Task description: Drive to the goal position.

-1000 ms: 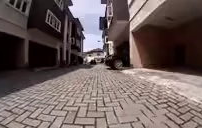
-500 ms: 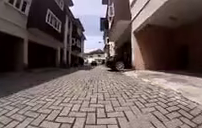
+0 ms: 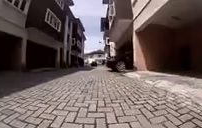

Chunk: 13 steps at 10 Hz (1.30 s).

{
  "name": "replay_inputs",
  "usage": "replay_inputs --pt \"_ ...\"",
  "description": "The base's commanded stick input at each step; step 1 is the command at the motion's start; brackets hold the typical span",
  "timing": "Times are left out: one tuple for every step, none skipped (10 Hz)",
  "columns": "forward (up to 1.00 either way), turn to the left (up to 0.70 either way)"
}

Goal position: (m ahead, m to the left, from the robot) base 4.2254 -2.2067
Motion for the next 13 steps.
replay_inputs --pt "0.50 0.00" --pt "0.50 0.00" --pt "0.50 0.00" --pt "0.50 -0.21" --pt "0.50 -0.50" --pt "0.50 -0.50" --pt "0.50 -0.50" --pt "0.50 0.00" --pt "0.50 0.00" --pt "0.50 0.00" --pt "0.50 0.00" --pt "0.50 0.00" --pt "0.50 0.00"
